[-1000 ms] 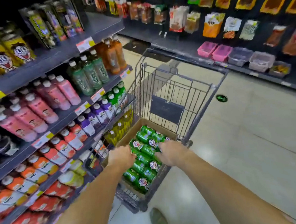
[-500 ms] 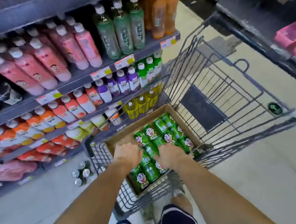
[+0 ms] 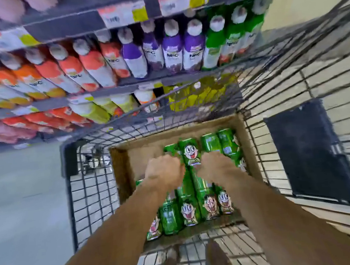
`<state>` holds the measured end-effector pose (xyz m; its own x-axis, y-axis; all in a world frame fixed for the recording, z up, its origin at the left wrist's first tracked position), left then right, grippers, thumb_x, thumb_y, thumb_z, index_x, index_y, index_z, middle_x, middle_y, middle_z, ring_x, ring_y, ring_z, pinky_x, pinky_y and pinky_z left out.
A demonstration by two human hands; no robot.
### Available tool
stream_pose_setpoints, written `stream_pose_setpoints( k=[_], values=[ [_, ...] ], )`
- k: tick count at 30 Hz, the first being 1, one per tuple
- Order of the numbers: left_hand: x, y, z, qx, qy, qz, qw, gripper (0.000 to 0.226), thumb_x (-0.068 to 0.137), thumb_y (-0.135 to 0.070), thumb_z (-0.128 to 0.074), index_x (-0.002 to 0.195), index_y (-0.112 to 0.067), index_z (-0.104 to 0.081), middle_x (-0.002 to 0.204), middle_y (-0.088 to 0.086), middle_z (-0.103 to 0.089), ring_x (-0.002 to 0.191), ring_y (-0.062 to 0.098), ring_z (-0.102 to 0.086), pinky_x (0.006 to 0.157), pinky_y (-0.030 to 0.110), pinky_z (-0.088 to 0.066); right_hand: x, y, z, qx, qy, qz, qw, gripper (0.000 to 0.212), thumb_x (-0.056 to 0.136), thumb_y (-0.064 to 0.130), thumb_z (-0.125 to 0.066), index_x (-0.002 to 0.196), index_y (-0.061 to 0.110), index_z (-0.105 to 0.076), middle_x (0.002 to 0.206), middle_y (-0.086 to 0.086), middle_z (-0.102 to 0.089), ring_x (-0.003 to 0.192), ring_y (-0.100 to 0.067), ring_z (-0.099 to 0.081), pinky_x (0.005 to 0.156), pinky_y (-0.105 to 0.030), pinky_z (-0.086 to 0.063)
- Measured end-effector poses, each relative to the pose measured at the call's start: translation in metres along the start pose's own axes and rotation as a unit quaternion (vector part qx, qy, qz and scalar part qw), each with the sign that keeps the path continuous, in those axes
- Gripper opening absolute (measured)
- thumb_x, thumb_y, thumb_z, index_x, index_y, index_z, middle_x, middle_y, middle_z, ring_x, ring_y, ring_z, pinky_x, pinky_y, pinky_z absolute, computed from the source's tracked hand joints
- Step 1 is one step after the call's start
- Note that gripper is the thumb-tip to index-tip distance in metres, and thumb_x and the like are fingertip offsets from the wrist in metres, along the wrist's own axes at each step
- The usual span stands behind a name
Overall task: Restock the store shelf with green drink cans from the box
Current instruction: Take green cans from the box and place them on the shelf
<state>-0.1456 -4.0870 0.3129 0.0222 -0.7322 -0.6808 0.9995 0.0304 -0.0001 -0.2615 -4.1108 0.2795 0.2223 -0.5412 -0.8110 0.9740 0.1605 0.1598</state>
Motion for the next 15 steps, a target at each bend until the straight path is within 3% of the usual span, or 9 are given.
stream_pose_setpoints(
  k=[7, 9, 12, 13, 15],
  values=[
    [0.048, 0.027, -0.058, -0.135, 0.002, 0.112, 0.984, 0.045, 0.1, -0.043, -0.036, 0.127, -0.008, -0.045, 0.121, 0.017, -0.06, 0.112, 0.035, -0.057, 0.09, 0.041, -0.045, 0.074, -0.01, -0.018, 0.13, -0.028, -0.004, 0.991, 0.061, 0.093, 0.05, -0.055, 0.133, 0.005, -0.043, 0.13, -0.02, -0.054, 0.112, -0.035, -0.06, 0.093, -0.041, -0.05],
    [0.058, 0.032, -0.071, -0.231, 0.01, 0.151, 0.961, 0.051, 0.1, -0.043, -0.038, 0.132, -0.003, -0.04, 0.122, 0.02, -0.058, 0.112, 0.038, -0.056, 0.089, 0.04, -0.047, 0.086, -0.011, -0.023, 0.162, -0.036, -0.013, 0.986, 0.055, 0.091, 0.049, -0.06, 0.123, 0.005, -0.048, 0.122, -0.018, -0.058, 0.106, -0.034, -0.061, 0.086, -0.037, -0.049],
    [0.069, 0.043, -0.082, -0.358, -0.009, 0.223, 0.907, 0.056, 0.096, -0.044, -0.05, 0.133, -0.002, -0.04, 0.125, 0.021, -0.054, 0.115, 0.038, -0.054, 0.093, 0.042, -0.045, 0.098, -0.009, -0.023, 0.19, -0.064, -0.037, 0.979, 0.042, 0.088, 0.05, -0.066, 0.092, 0.011, -0.051, 0.106, -0.013, -0.061, 0.091, -0.03, -0.058, 0.072, -0.032, -0.043],
    [0.072, 0.046, -0.085, -0.373, -0.012, 0.241, 0.896, 0.058, 0.095, -0.044, -0.052, 0.133, -0.002, -0.041, 0.127, 0.021, -0.052, 0.116, 0.037, -0.053, 0.095, 0.042, -0.045, 0.102, -0.008, -0.023, 0.19, -0.061, -0.047, 0.979, 0.043, 0.087, 0.052, -0.067, 0.089, 0.012, -0.05, 0.104, -0.012, -0.062, 0.088, -0.029, -0.057, 0.07, -0.031, -0.042],
    [0.076, 0.051, -0.094, -0.394, -0.014, 0.263, 0.881, 0.064, 0.092, -0.045, -0.057, 0.137, -0.003, -0.038, 0.13, 0.019, -0.051, 0.118, 0.035, -0.052, 0.096, 0.04, -0.043, 0.111, -0.005, -0.03, 0.195, -0.041, -0.062, 0.978, 0.051, 0.084, 0.054, -0.069, 0.103, 0.009, -0.054, 0.109, -0.011, -0.063, 0.095, -0.03, -0.06, 0.07, -0.031, -0.042]
  ],
)
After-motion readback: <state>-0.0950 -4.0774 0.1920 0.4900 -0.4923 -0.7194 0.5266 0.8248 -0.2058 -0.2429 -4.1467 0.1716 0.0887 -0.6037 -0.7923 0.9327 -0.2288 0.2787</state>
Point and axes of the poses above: each hand's wrist, its own x-axis towards the middle knuckle, its own z-axis out of the back of the hand, y = z × x, the point moved 10 cm from there along x, towards the middle knuckle
